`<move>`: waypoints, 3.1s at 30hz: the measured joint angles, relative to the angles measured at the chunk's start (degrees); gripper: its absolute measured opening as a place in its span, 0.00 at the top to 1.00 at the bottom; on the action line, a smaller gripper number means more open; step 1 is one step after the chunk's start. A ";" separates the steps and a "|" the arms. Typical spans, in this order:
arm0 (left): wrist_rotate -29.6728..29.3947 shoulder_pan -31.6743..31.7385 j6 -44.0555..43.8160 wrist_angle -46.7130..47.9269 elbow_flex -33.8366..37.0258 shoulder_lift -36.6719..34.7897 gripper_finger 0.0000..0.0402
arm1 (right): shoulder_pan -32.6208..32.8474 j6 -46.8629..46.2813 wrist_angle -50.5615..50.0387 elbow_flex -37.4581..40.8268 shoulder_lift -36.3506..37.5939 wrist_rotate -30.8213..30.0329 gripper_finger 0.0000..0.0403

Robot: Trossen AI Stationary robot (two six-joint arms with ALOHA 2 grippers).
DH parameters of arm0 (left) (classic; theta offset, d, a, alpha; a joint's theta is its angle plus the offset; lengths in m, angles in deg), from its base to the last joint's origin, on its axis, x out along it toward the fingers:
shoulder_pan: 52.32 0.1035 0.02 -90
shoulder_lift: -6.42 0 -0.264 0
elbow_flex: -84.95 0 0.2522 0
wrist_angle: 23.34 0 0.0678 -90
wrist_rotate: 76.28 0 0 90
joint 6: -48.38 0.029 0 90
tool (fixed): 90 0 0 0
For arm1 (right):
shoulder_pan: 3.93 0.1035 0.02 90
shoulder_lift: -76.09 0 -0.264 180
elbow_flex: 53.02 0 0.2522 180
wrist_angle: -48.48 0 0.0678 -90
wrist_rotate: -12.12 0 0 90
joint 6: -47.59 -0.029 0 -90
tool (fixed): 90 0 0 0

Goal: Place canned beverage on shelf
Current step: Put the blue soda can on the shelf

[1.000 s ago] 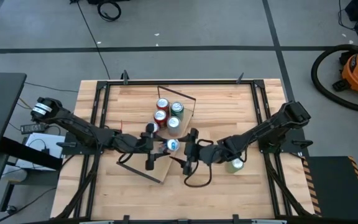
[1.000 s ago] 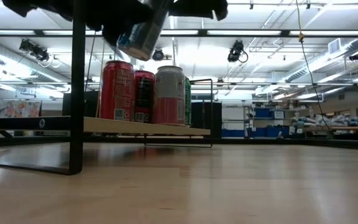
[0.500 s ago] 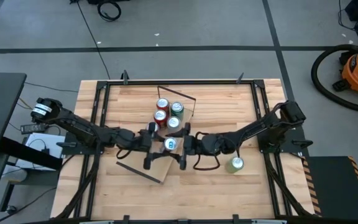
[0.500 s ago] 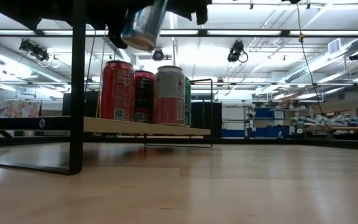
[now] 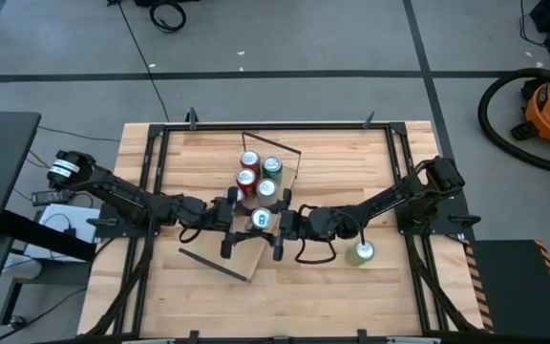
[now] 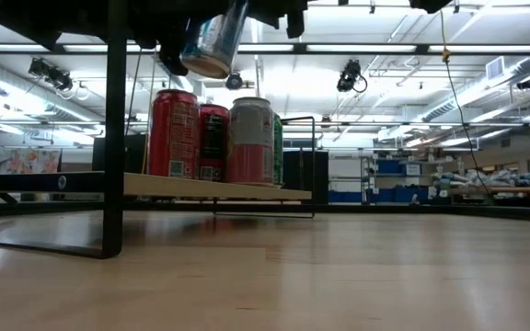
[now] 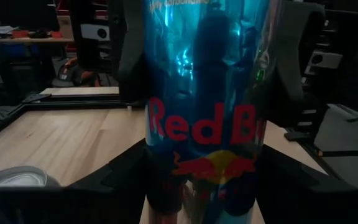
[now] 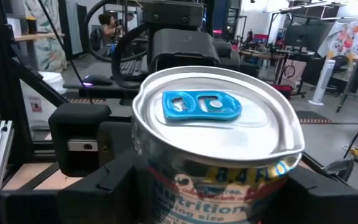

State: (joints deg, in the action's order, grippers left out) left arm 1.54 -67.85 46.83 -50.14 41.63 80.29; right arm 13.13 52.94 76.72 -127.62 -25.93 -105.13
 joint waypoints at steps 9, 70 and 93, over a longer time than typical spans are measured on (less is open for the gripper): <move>-3.19 -0.03 -0.38 3.44 -0.03 -1.58 0.24 | 0.14 0.68 -0.55 0.01 0.00 -2.11 0.38; -6.10 -0.11 -0.62 21.39 -0.04 -27.06 0.18 | -7.20 -7.19 1.82 6.73 -7.61 1.81 0.38; -6.06 -0.07 -0.63 22.01 -0.04 -27.02 0.18 | -8.17 -8.28 2.53 5.56 -10.40 2.49 0.26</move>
State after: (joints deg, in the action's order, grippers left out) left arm -4.52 -67.92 46.20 -28.13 41.58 53.27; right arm 4.96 44.66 79.25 -122.07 -36.33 -102.64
